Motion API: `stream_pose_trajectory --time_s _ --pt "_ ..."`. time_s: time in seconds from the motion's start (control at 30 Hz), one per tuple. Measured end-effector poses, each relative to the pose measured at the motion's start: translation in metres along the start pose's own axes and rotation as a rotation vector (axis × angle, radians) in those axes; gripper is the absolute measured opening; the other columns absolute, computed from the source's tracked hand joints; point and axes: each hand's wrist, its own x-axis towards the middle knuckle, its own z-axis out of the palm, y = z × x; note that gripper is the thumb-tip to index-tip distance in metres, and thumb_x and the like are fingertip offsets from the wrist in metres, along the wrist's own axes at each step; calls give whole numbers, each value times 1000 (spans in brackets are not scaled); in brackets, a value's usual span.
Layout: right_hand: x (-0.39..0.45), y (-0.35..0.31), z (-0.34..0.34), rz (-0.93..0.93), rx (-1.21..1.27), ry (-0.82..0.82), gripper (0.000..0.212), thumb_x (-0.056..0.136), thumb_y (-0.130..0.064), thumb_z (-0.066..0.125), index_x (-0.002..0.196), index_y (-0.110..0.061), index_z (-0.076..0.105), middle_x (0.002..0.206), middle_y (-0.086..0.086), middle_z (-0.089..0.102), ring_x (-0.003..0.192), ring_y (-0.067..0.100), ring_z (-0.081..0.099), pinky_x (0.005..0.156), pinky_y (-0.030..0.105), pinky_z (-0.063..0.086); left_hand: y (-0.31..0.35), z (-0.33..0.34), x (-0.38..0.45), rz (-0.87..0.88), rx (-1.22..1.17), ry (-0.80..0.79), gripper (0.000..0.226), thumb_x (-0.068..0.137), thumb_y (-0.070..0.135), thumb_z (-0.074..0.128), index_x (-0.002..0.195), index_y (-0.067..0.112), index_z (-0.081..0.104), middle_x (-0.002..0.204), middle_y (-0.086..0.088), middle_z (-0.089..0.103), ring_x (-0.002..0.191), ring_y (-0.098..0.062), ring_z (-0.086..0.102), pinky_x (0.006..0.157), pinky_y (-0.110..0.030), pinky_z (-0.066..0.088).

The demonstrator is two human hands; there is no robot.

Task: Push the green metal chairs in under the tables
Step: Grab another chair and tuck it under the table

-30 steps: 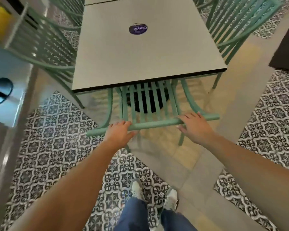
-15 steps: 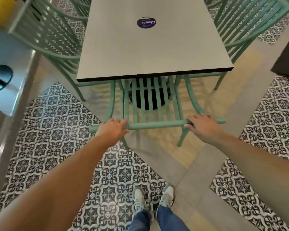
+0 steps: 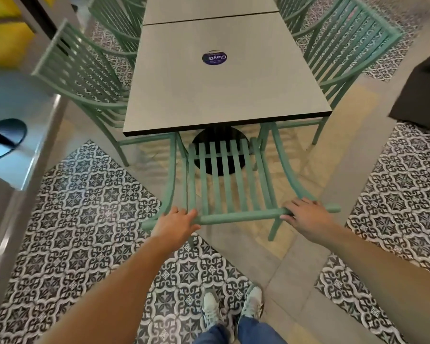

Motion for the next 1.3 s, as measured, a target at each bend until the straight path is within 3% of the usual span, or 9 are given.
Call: stream_pose_trajectory --time_s 0.07,0.13,0.47,0.7,0.8,0.87,0.93,1.3 --pt "-5 0 5 6 26 19 106 62 -80 -28 117 -33 50 113 -11 55 113 14 48 87 35 36 4 2 -6 2 -2 -5 38 99 50 33 130 29 42 125 2 56 127 -20 46 106 -49 39" --pt "-8 -1 8 18 46 30 116 53 -80 -36 116 -33 50 113 -11 55 113 14 48 88 35 36 7 5 -10 -1 -2 -2 37 99 50 33 128 29 43 125 2 56 126 -20 47 107 -48 39" --pt "-24 1 10 13 86 30 115 52 -84 -29 121 -35 48 120 -12 53 118 13 44 93 34 34 14 12 -21 15 6 -8 35 100 51 33 126 29 41 124 2 56 124 -21 48 104 -46 41" --pt "-28 3 12 31 59 25 123 47 -81 -38 122 -34 48 120 -12 54 118 13 44 94 35 34 16 12 -23 25 8 10 33 100 51 32 125 30 41 123 3 57 120 -20 48 101 -43 43" --pt "-30 0 9 27 47 -6 104 64 -81 -24 122 -34 48 120 -12 54 118 13 44 94 34 34 16 14 -24 20 5 22 34 100 52 32 124 30 41 122 5 57 118 -18 48 98 -41 44" --pt "-31 -1 9 25 40 -38 65 88 -70 9 125 -32 48 121 -11 53 119 14 43 96 34 33 13 17 -25 22 4 45 33 99 53 31 121 31 42 120 6 58 116 -18 49 95 -40 45" --pt "-32 -4 9 24 49 -55 44 97 -57 29 127 -32 48 121 -11 53 120 14 42 97 34 32 11 19 -25 26 4 66 34 99 55 31 119 31 43 117 8 58 115 -17 50 92 -38 46" --pt "-36 -9 12 45 94 -67 38 98 -54 32 126 -34 48 121 -12 53 119 14 41 98 34 31 8 20 -32 52 8 77 34 99 54 32 119 30 44 116 7 59 115 -17 49 93 -37 46"
